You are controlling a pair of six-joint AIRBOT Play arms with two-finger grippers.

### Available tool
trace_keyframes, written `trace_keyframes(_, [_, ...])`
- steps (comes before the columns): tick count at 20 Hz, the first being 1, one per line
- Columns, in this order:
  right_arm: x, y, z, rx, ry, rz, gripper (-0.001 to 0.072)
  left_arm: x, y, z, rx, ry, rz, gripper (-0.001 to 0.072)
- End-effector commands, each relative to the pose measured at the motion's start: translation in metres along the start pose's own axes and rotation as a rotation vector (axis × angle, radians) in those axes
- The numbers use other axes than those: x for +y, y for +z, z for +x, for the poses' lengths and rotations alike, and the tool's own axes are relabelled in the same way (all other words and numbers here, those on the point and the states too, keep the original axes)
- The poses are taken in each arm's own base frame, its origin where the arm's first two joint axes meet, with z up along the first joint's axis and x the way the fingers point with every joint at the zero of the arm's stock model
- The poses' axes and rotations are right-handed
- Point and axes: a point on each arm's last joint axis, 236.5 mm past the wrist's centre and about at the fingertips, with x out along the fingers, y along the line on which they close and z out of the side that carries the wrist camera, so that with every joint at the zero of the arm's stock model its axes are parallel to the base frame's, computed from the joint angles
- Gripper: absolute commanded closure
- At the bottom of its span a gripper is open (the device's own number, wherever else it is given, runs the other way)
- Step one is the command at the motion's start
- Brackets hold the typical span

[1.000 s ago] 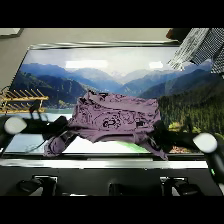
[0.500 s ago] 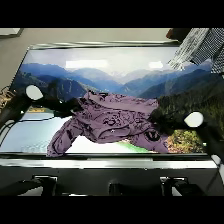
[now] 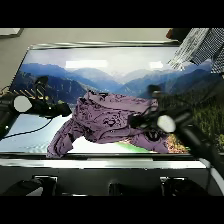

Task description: Fold the clothes and pants, and hang the long-sleeved shirts on hangers.

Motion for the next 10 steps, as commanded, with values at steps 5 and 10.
trace_keyframes(5, [-0.015,-0.022,0.065,0.088,-0.261,-0.095,0.0161,0.000,0.005,0.006,-0.056,0.000,0.016,0.0146])
trace_keyframes(10, [-0.036,-0.013,0.075,0.061,-0.363,-0.083,0.0681,-0.001,0.004,0.007,-0.055,-0.002,0.073,0.0146])
